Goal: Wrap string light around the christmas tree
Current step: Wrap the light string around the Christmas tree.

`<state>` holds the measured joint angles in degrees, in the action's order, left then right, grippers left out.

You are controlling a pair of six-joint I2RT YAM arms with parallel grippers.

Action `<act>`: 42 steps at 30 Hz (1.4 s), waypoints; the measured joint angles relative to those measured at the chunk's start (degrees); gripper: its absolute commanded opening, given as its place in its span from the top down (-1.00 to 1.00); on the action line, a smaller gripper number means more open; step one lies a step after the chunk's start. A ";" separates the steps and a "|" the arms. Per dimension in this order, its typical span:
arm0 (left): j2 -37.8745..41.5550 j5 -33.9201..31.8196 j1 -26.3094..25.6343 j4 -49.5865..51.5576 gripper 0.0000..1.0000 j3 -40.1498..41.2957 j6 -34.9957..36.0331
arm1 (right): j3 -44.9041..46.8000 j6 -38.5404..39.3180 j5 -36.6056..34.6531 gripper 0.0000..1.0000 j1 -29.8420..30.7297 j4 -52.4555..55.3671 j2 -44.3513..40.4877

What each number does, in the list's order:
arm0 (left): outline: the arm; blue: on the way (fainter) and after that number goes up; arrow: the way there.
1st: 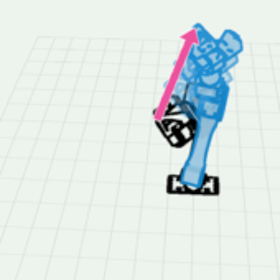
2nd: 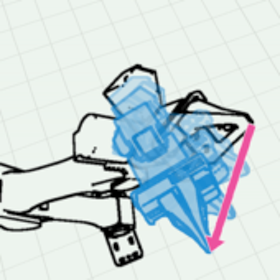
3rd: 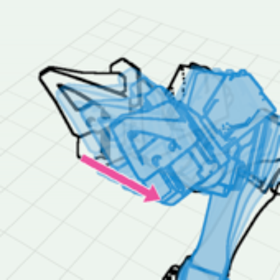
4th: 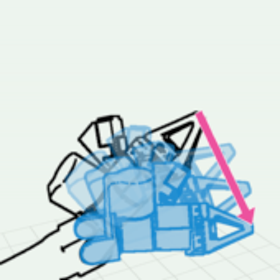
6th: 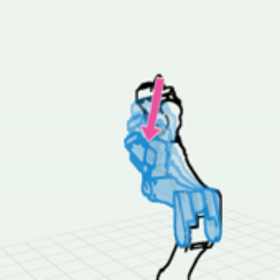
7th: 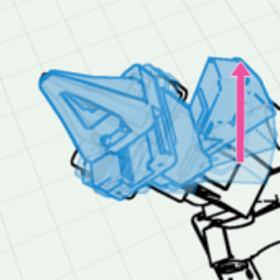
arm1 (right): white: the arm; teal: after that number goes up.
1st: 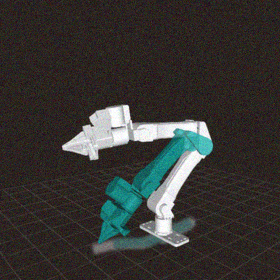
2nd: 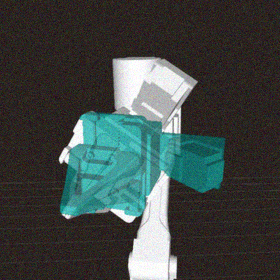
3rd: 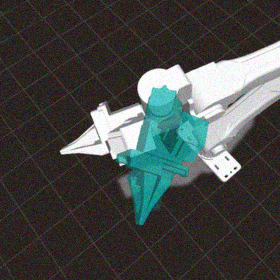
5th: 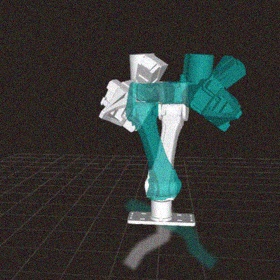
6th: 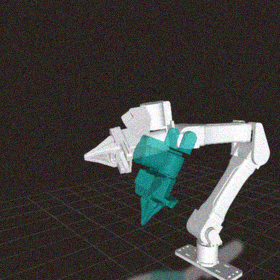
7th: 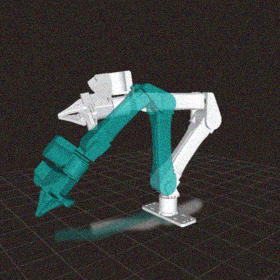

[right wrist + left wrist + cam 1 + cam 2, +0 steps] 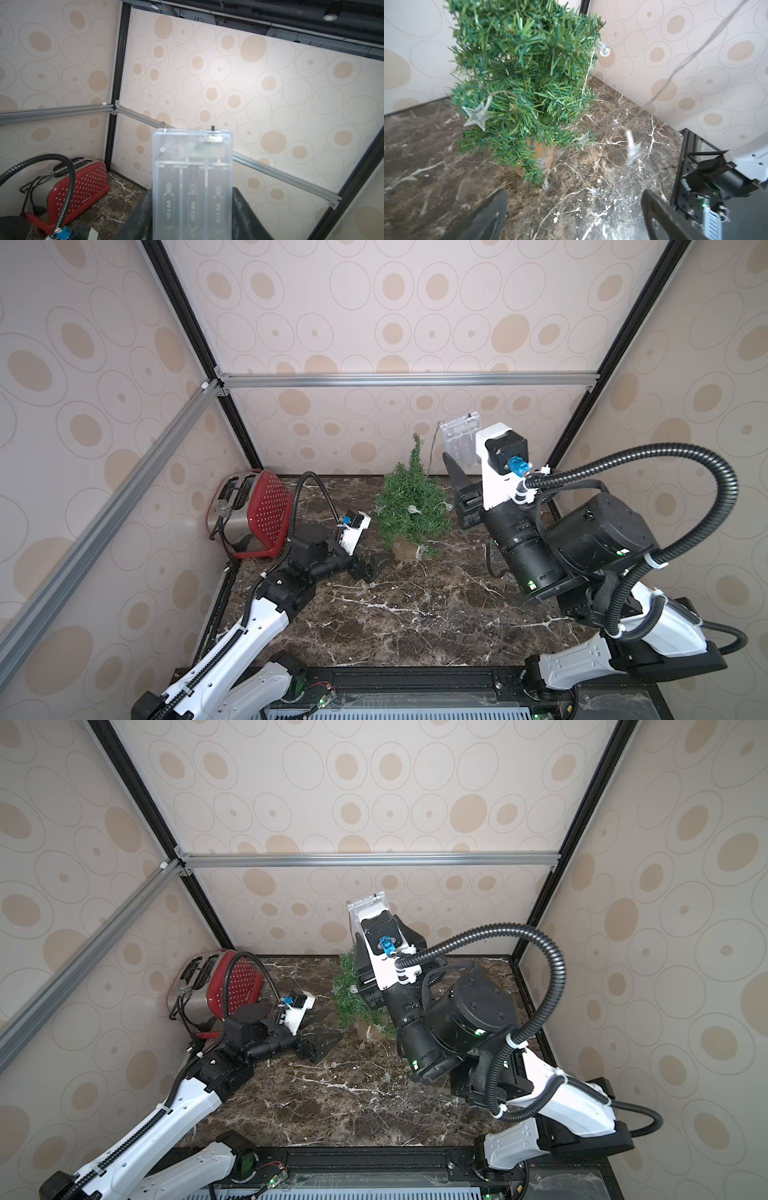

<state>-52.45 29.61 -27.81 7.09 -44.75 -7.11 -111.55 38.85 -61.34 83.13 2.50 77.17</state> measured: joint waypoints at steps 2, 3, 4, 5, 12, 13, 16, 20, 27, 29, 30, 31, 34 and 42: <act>0.52 -1.18 -0.17 -0.90 -0.99 0.07 1.31 | -0.09 1.73 0.00 0.97 -1.51 -1.55 0.33; 0.70 -1.86 -0.22 -1.18 -0.99 0.07 1.86 | -0.09 1.75 0.11 0.97 -2.78 -1.55 0.50; 0.90 -2.82 -0.22 -1.46 -0.99 0.07 2.49 | -0.11 1.25 0.26 0.97 -4.61 -0.87 0.68; 1.03 -3.67 -0.22 -1.68 -0.99 0.07 2.93 | -0.17 -0.07 0.66 0.98 -6.86 0.63 0.81; 0.46 -8.55 -0.22 -1.49 -0.99 -2.16 4.26 | -1.79 -13.03 4.57 0.98 -23.98 13.70 1.44; 0.28 -9.05 -0.22 -1.51 -0.99 -2.80 4.26 | -2.56 -14.23 5.09 0.98 -26.16 14.93 1.84; 0.02 -10.78 -0.22 -1.75 -0.99 -3.98 4.17 | -5.70 -18.84 7.30 0.98 -32.94 18.95 3.65; -1.27 -13.75 -0.22 -1.29 -0.99 -5.64 3.96 | -11.65 -25.11 11.39 0.98 -41.83 24.83 8.13; -5.51 -19.47 -0.22 2.23 -0.99 -9.94 3.32 | -28.46 -36.15 22.45 0.98 -51.45 35.76 23.37; -6.40 -20.76 -0.22 2.97 -0.99 -10.62 3.06 | -34.36 -38.34 25.68 0.97 -52.63 37.62 28.68; -6.88 -21.31 -0.22 3.37 -0.99 -10.97 2.93 | -37.48 -39.36 27.45 0.95 -52.96 38.47 31.36; -7.37 -21.92 -0.22 3.58 -0.99 -11.23 2.73 | -39.98 -40.39 29.53 0.94 -53.07 38.95 33.68; -8.68 -23.30 -0.22 4.66 -0.99 -11.96 2.08 | -42.62 -43.63 35.60 0.94 -52.98 38.88 37.46; -11.26 -24.85 0.09 6.38 -0.99 -12.96 -0.11 | -42.25 -50.49 50.10 0.95 -50.73 35.21 40.74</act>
<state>-63.70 4.75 -27.73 13.47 -57.71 -7.22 -153.80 -11.64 -11.25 32.40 37.71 117.91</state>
